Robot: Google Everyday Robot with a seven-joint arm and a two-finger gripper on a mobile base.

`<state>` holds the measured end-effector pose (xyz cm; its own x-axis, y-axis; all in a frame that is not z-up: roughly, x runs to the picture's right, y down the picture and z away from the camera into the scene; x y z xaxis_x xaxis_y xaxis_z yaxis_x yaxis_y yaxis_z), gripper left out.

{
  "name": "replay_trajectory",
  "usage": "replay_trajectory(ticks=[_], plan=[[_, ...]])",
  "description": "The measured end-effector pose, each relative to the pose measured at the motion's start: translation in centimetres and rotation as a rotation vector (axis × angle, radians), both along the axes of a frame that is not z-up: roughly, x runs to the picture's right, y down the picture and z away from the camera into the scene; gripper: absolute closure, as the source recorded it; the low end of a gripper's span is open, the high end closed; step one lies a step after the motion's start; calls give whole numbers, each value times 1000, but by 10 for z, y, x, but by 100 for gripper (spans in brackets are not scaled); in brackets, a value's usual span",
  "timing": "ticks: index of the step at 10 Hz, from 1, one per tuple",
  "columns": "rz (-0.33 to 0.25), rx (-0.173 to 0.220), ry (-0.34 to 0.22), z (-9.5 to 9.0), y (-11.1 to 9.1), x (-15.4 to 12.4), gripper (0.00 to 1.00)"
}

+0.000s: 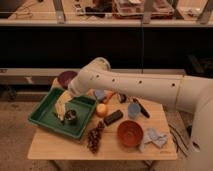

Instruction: Place fork in paper cup

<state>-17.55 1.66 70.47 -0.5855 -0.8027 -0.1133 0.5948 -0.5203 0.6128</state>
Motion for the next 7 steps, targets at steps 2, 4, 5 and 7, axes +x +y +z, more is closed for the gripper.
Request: replay_trajectory(ticks=[2, 4, 5, 7], plan=[[2, 2, 2, 0, -1, 2, 25], [-2, -6, -5, 1, 0, 0, 25], [-44, -16, -38, -1, 4, -4, 25], [-129, -13, -98, -12, 17, -22, 25]])
